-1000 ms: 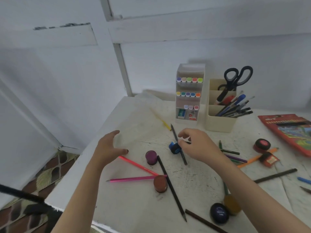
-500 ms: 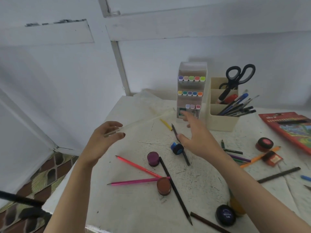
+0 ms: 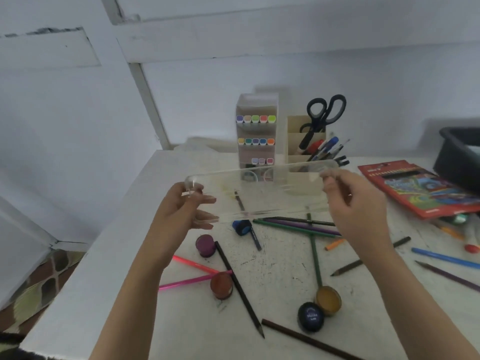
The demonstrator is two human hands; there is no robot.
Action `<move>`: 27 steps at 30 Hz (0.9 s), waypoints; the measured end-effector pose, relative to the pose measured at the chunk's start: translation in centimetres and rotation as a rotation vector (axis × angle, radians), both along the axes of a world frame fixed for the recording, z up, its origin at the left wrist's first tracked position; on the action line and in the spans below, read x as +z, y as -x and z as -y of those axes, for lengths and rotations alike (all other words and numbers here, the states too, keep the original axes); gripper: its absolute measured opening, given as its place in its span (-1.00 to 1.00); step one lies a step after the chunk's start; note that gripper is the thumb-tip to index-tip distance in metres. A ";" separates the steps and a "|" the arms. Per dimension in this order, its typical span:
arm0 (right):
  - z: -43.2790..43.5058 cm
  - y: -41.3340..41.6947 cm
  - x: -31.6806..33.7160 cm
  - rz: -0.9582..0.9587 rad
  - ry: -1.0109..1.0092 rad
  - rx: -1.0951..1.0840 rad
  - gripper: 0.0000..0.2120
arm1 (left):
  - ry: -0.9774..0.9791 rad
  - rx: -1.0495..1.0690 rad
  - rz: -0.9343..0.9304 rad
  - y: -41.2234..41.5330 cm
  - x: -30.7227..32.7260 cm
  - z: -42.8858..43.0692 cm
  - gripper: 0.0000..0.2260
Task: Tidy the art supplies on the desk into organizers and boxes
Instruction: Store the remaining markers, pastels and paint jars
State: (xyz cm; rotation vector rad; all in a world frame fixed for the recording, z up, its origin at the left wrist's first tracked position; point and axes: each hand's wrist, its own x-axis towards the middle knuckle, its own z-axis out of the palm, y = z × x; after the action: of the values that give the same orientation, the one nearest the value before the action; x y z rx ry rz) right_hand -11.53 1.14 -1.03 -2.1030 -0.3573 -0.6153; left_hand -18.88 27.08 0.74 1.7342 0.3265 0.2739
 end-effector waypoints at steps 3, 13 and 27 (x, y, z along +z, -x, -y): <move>3.1 0.9 0.2 -0.103 -0.096 -0.087 -0.87 | -0.055 -0.056 -0.004 0.1 -0.5 3.3 -0.84; 13.0 2.0 0.2 -0.326 0.069 -0.358 -0.97 | -0.443 -0.082 -0.061 -2.2 -1.3 11.6 -0.72; 12.5 -0.8 -1.5 -0.570 0.176 -0.213 -0.62 | -0.503 0.025 -0.162 -5.9 -3.8 13.2 -0.65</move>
State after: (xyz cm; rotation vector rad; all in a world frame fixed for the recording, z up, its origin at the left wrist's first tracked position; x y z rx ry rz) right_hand -10.75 -11.36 -2.58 -2.3916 0.1417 -0.0825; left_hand -12.94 13.91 -3.08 2.2563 0.4226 0.2476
